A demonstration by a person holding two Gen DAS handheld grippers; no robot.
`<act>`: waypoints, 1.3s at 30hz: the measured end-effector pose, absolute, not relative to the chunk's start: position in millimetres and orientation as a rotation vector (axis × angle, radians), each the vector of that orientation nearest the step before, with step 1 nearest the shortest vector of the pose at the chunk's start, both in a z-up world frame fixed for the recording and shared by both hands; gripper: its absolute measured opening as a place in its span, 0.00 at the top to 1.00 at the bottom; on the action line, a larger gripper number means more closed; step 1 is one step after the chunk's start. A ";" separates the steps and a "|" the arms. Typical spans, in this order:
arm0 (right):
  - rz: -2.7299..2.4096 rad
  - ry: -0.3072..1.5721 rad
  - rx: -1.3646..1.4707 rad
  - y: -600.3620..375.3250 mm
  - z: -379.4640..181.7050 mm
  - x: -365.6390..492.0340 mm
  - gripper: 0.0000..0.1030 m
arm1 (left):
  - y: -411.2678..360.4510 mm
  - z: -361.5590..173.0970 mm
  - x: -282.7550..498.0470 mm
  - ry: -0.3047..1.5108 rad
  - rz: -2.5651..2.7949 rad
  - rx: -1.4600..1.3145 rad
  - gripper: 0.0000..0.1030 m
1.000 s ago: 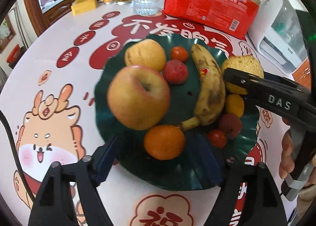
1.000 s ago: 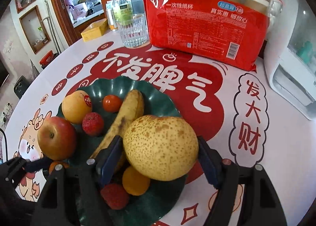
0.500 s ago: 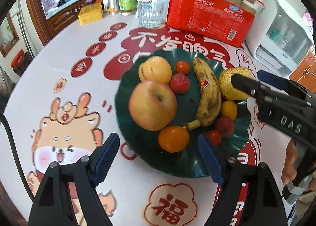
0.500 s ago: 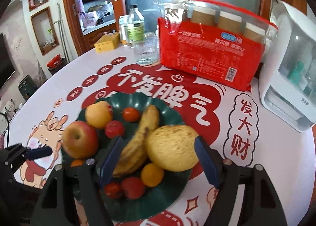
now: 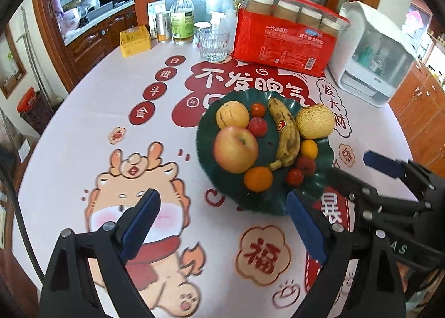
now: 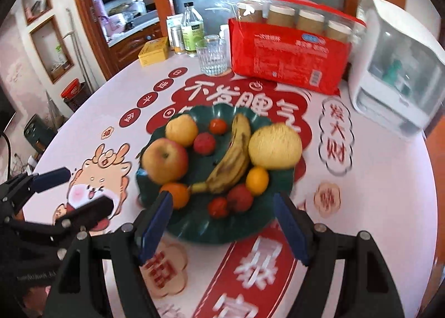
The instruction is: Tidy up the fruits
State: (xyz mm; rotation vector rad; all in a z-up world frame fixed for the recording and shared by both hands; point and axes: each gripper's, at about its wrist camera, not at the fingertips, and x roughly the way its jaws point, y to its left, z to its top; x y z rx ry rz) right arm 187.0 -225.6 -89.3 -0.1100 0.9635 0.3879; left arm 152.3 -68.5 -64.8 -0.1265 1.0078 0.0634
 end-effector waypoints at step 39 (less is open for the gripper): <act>-0.038 0.928 0.063 -187.5 -4.7 46.5 0.27 | -23.9 20.8 72.4 0.953 -0.039 -0.010 0.02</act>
